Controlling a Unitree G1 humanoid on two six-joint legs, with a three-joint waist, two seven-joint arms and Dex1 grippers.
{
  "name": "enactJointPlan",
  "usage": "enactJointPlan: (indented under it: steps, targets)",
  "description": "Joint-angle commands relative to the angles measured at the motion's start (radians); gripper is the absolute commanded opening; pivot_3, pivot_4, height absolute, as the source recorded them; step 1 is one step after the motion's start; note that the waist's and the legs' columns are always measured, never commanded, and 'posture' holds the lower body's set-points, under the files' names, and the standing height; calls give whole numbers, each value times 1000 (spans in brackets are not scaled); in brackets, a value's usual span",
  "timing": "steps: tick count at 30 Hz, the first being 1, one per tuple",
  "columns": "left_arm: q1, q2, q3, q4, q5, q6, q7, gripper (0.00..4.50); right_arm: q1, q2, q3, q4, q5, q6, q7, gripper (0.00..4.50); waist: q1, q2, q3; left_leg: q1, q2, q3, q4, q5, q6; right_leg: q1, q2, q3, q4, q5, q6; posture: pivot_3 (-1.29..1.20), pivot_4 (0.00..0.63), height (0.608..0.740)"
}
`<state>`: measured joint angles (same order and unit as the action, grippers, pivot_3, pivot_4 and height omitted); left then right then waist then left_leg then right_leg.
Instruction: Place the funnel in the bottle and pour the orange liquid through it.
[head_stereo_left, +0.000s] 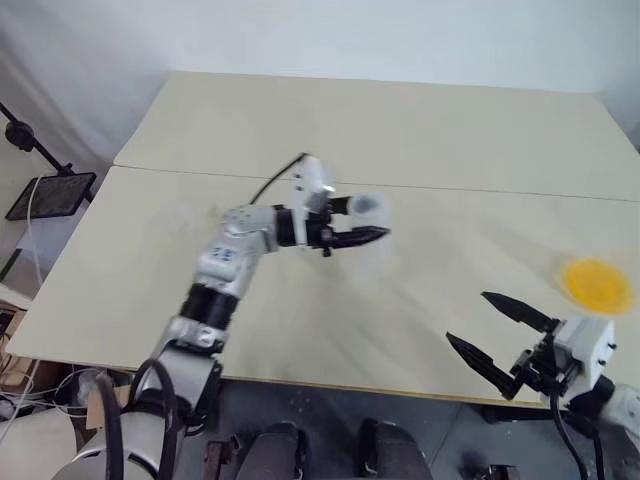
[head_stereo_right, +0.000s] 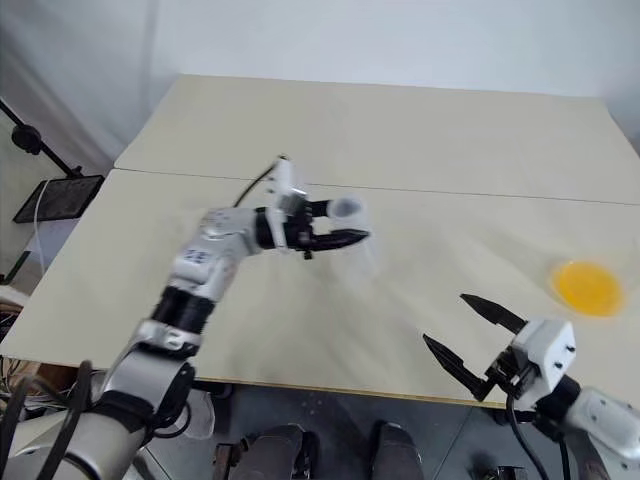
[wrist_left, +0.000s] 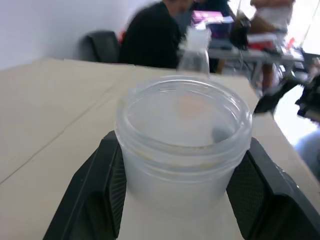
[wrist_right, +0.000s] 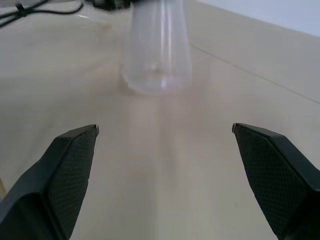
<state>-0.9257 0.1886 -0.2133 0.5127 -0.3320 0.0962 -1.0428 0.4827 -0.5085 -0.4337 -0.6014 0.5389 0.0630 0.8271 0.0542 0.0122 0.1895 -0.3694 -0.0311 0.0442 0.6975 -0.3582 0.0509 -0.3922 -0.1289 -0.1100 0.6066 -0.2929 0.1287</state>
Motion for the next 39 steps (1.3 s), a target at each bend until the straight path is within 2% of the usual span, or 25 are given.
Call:
enactJointPlan:
  steps: [1, 8, 10, 15, 20, 24, 30, 34, 39]
  targets:
    - [-51, -46, 3, 103, 49, -124, -21, 2344, 58, 39, -32, -87, -19, -33, -59, 4500, -7, -1, 0, 0, 0, 1, 0, 0, 0, 0, 0, 0, 0, 0, 0, 0, 150, 740]
    - [-113, -122, 14, 266, 111, -225, -39, 2344, 129, 104, 6, -145, -63, -60, -121, 4500, -4, -1, 0, 0, 1, 3, 0, 0, 1, 0, 0, 2, -1, 0, 0, 0, 150, 740]
    - [-119, -129, 16, 278, 117, -222, -51, 3063, 127, 109, 12, -143, -68, -65, -129, 4500, -4, -1, 0, 0, 1, 3, 0, 0, 1, 0, -1, 2, -2, 0, 0, 0, 150, 740]
    - [-104, -120, 31, 248, 102, -178, -107, 4485, 98, 109, 22, -125, -76, -75, -149, 4500, -4, -1, 1, 0, 0, 3, 0, 1, 1, -1, -1, 2, -2, 0, 0, 0, 150, 740]
    - [-64, -83, 88, 197, 50, -119, -155, 4485, 56, 140, 9, -102, -74, -98, -201, 4500, -6, -1, 0, 0, 1, 2, 0, 1, 2, -1, -1, 2, 0, 0, 0, 0, 150, 740]
    - [-11, -30, 138, 153, 20, -104, -184, 4485, 11, 193, -52, -66, -85, -152, -283, 4500, -9, 0, 0, 0, 1, 2, 0, 1, 2, -1, -1, 2, 0, 0, 0, 0, 150, 740]
    - [84, 70, 197, 66, -22, -59, -234, 4485, 60, 288, -171, -31, -52, -228, -359, 4500, -5, 0, 0, 0, 0, -1, 1, 1, 1, -1, -1, 2, 4, 0, 0, 0, 150, 740]
    - [166, 160, 261, -23, -47, -39, -216, 4485, 97, 288, -117, -56, -85, -264, -325, 4500, -18, 0, 0, 1, 0, -1, 0, 1, 1, -1, -1, 3, 4, 0, 0, 0, 150, 740]
    - [312, 268, 358, -129, -66, -14, -128, 4485, 72, 220, -24, -63, -89, -244, -263, 4500, -43, 1, -1, 4, 1, -2, 0, 0, 1, -1, -1, 6, 7, 0, -1, 0, 150, 740]
